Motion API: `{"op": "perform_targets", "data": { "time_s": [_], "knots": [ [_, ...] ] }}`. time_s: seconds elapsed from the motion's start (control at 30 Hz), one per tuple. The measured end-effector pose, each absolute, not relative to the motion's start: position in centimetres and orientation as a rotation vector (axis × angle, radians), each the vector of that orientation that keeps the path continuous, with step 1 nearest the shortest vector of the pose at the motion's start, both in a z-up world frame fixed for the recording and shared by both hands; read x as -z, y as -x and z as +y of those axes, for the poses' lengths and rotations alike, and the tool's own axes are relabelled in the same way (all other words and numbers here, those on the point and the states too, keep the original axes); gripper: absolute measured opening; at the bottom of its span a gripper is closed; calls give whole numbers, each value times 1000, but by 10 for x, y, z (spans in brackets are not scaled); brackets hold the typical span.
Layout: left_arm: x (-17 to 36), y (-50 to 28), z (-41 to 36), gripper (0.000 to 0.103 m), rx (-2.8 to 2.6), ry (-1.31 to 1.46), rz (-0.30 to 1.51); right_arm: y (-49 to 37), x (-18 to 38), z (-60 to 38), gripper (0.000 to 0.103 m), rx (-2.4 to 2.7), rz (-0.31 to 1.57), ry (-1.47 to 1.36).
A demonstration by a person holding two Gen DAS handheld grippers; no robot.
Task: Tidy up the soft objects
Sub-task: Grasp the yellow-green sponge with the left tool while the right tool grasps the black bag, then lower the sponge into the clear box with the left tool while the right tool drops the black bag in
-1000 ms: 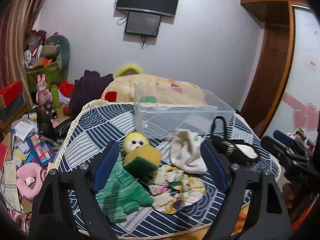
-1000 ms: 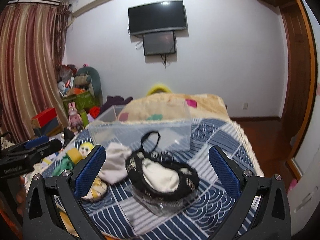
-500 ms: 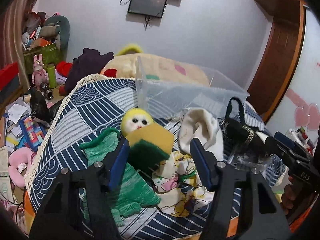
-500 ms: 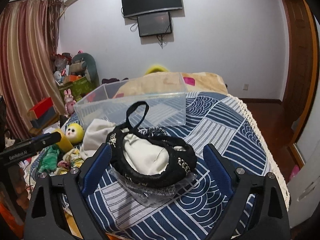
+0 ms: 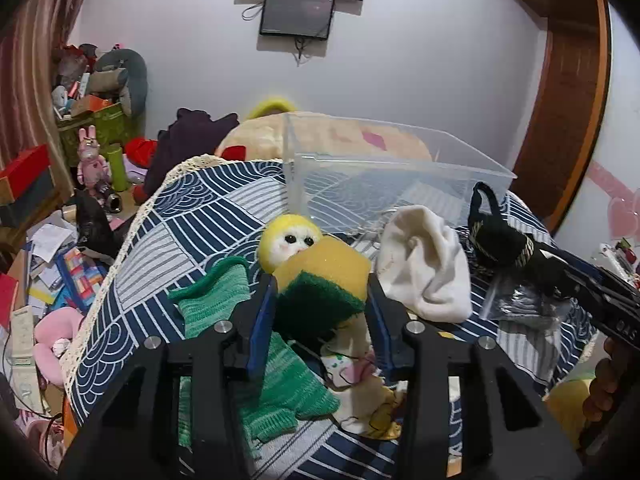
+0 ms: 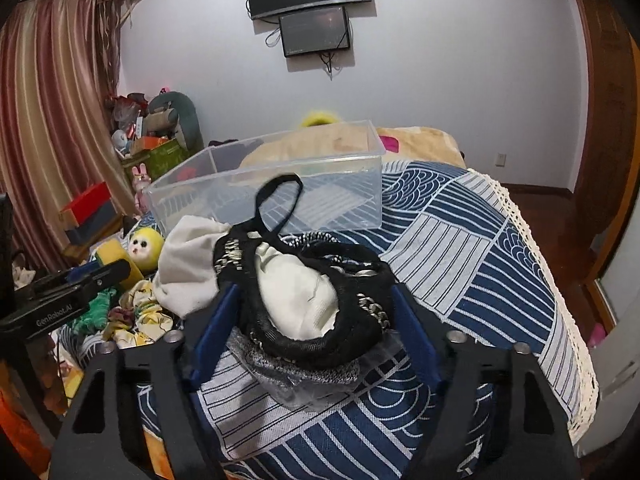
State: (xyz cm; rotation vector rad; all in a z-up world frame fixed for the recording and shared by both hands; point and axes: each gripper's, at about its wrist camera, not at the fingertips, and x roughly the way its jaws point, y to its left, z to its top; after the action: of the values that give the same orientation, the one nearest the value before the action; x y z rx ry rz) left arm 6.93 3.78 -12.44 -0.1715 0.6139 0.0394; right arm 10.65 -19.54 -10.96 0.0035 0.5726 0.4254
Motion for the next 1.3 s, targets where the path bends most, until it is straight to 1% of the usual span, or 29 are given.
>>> {"op": "perform_targets", "data": {
  "time_s": [0.07, 0.1, 0.17, 0.2, 0.43, 0.83, 1.1, 1.3],
  "knots": [
    [123, -68, 38, 40, -28, 170, 611, -105, 107, -195, 42, -432, 560, 0],
    [122, -67, 38, 39, -27, 166, 607, -103, 106, -195, 36, -438, 554, 7],
    [119, -65, 37, 39, -20, 161, 601, -102, 104, -193, 22, -440, 542, 17],
    [117, -63, 37, 39, -16, 159, 595, -102, 102, -193, 20, -442, 536, 20],
    [99, -54, 34, 39, 12, 153, 548, -102, 91, -194, 16, -427, 502, 8],
    [71, -46, 48, 39, 11, 190, 492, -103, 59, -194, 14, -412, 394, 17],
    [46, -62, 49, 39, 25, 177, 431, -108, 33, -187, 14, -409, 306, 31],
    [37, -84, 53, 39, 52, 196, 436, -115, 12, -183, 14, -408, 242, 32]
  ]
}}
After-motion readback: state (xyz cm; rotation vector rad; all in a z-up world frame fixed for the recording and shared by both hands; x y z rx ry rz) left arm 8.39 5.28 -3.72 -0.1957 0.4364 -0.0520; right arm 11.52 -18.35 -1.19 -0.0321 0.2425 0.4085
